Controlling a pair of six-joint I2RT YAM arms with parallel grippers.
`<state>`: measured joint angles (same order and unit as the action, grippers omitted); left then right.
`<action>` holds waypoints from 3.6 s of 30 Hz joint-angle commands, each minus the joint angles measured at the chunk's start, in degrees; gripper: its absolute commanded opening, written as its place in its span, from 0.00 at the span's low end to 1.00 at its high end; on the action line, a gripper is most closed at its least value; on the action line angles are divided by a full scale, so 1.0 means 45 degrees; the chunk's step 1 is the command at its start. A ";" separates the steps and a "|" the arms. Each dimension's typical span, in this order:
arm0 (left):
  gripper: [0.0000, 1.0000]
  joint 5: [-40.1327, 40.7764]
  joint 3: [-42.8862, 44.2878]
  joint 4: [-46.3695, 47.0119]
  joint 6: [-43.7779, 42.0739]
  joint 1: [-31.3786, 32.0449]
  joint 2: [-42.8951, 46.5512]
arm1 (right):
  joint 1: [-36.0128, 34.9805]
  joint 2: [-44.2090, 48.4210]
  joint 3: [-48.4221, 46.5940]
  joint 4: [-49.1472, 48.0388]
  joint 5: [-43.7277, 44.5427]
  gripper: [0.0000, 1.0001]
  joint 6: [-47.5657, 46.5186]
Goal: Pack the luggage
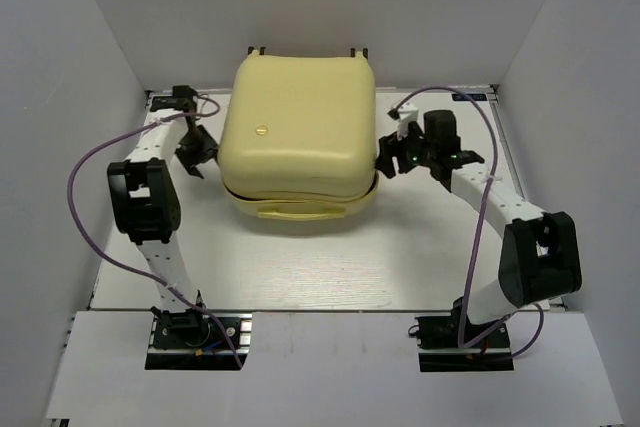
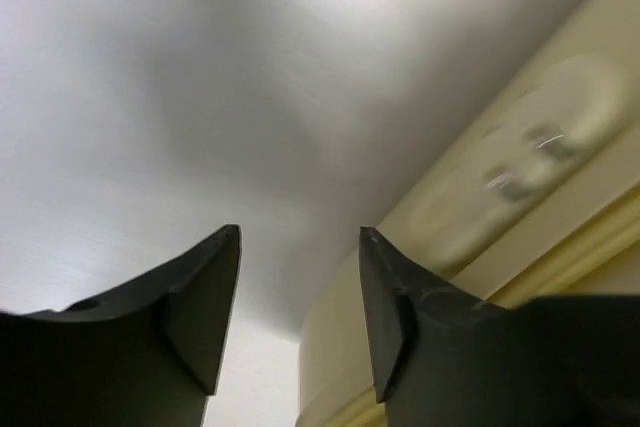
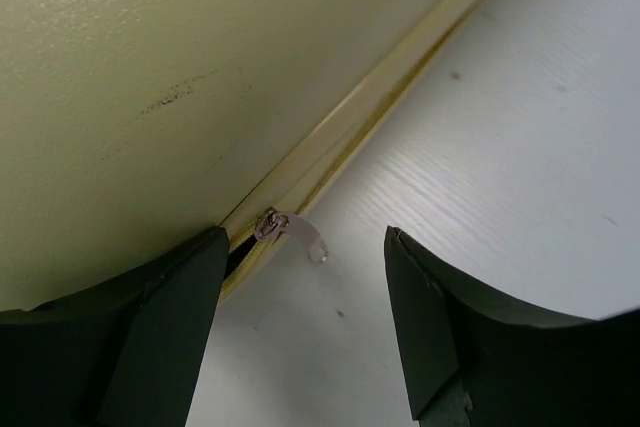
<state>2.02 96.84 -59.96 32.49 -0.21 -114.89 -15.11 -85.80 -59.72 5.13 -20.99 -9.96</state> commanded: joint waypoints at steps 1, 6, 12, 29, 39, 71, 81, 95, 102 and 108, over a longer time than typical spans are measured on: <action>0.65 0.0194 -0.0736 -0.1028 0.0882 -0.1238 0.2341 | -0.2517 0.0023 0.0437 -0.0006 -0.3069 0.71 0.0376; 0.94 0.1952 -0.2862 -0.1948 0.1548 -0.2901 0.5508 | -0.4936 0.0824 0.0890 -0.0905 -0.2152 0.71 0.0786; 0.99 0.0707 -0.6857 -0.1306 0.2134 -0.3138 0.9785 | -0.5997 0.0921 -0.0204 -0.0263 0.0025 0.70 0.2796; 0.94 -0.0626 -1.3766 0.3812 0.6020 -0.0012 1.5317 | -0.3088 0.2153 -0.1122 0.2142 0.5799 0.78 0.3814; 0.76 0.1542 -1.2066 0.4731 0.7114 0.2253 1.1647 | -0.2073 0.2523 0.0047 0.1421 0.5390 0.78 0.3096; 0.00 0.4260 -1.3453 0.3228 0.9090 0.2703 1.0083 | -0.0371 -0.6204 -0.7331 -0.3442 0.3207 0.64 0.5161; 0.00 0.3575 -1.3610 0.3521 0.8268 0.2234 1.0121 | -0.0567 -0.8668 -1.0146 -0.4652 0.1798 0.64 0.5904; 0.00 0.2988 -1.3201 0.3191 0.6608 0.0342 1.0533 | 0.0019 -0.5025 -0.6579 -0.2330 0.1304 0.66 0.3134; 0.00 0.1914 -1.2965 0.3967 0.5496 -0.0872 1.0122 | -0.0078 -0.2189 -0.3000 -0.1864 0.1033 0.70 0.1023; 0.00 0.2422 -1.1639 0.3171 0.5026 -0.1047 0.9654 | -0.0117 -0.1092 -0.0423 -0.1357 -0.1854 0.68 -0.1314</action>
<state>6.37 42.46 -37.58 58.00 -2.59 -70.17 -15.35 -92.38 -65.54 -3.64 -20.62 -6.17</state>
